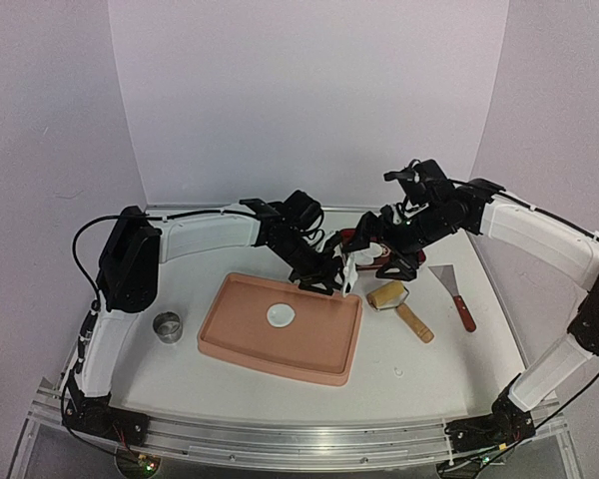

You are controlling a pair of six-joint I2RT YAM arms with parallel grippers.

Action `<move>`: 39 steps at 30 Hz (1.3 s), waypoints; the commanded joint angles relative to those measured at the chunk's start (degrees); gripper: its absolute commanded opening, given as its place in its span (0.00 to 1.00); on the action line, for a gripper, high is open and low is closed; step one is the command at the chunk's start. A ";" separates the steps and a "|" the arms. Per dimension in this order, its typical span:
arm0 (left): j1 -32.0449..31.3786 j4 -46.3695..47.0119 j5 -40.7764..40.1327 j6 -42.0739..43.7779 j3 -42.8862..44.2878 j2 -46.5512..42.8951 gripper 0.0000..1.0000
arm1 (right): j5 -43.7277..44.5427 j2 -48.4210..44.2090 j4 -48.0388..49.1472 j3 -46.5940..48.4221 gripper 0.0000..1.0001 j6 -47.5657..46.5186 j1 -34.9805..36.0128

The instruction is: Roll out the dumpling wrappers from the dough

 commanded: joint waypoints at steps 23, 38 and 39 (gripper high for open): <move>-0.19 -9.82 -10.85 1.72 7.84 -1.86 0.51 | 16.98 -3.30 -15.19 10.63 0.98 0.00 -0.24; 0.40 -15.06 -25.51 0.37 -7.62 -19.94 0.98 | 37.47 3.13 -23.41 -3.72 0.96 -2.93 -19.34; 0.41 -15.19 -25.74 0.40 -8.05 -20.34 0.98 | 36.38 3.53 -22.37 -4.44 0.96 -3.46 -20.55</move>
